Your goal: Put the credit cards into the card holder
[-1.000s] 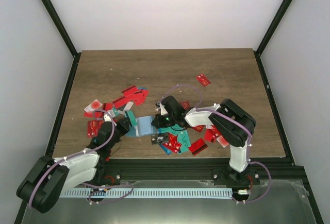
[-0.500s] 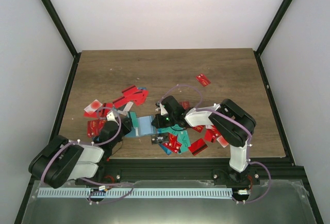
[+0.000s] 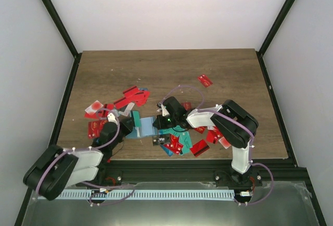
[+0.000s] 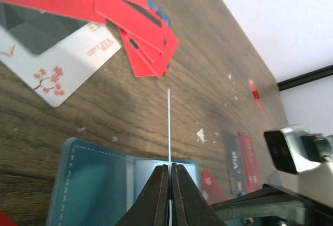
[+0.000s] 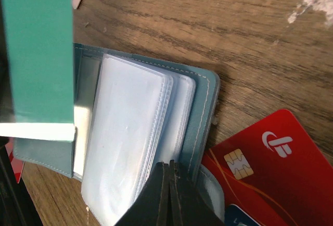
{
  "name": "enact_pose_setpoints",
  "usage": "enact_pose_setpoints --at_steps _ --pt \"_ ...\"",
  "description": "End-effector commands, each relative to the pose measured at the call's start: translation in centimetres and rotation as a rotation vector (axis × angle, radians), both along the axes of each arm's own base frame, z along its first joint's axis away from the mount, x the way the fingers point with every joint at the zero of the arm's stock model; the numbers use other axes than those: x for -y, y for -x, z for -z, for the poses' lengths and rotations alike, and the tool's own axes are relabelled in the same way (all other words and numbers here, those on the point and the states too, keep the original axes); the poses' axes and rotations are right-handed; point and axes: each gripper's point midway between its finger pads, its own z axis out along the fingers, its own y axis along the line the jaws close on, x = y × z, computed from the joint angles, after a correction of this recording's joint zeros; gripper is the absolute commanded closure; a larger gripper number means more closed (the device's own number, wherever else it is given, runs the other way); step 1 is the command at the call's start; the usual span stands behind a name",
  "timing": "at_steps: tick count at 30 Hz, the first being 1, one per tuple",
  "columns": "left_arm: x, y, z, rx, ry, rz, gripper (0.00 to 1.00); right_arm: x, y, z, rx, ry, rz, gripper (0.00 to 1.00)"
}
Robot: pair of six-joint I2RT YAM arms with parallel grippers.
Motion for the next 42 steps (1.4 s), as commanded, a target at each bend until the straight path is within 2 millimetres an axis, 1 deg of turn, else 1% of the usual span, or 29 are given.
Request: enact_pose_setpoints --at_steps 1,3,8,13,16,20,24,31,35,42 --pt "-1.0 1.3 1.1 -0.038 -0.059 -0.008 0.96 2.9 2.3 4.7 -0.104 0.16 0.009 0.99" --pt "-1.2 1.3 0.9 -0.03 -0.065 -0.014 0.96 2.8 2.3 4.7 -0.107 0.157 0.008 0.99" --pt "-1.0 1.2 1.4 -0.041 -0.066 -0.008 0.96 2.6 2.2 4.6 -0.105 0.151 0.006 0.99" --pt "-0.3 1.1 2.0 -0.046 -0.05 0.023 0.96 2.8 2.2 4.7 -0.105 0.157 0.008 0.99" --pt "0.4 0.9 1.7 -0.029 -0.028 0.049 0.96 2.8 2.3 4.8 -0.106 0.158 0.008 0.99" --pt "0.9 0.8 1.8 -0.031 -0.007 0.064 0.96 2.9 2.3 4.8 -0.106 0.16 0.009 0.99" --pt "0.7 1.0 1.5 -0.029 -0.001 0.059 0.96 2.9 2.3 4.8 -0.104 0.162 0.011 0.99" --pt "-0.3 0.9 0.4 -0.002 -0.036 0.018 0.96 3.0 2.3 4.9 -0.106 0.164 0.012 0.99" --pt "-0.7 1.0 0.5 0.001 -0.062 0.007 0.96 3.0 2.3 4.8 -0.105 0.162 0.012 0.99" --pt "-0.2 0.6 0.7 0.004 -0.051 0.02 0.96 3.0 2.3 4.9 -0.106 0.162 0.012 0.99"
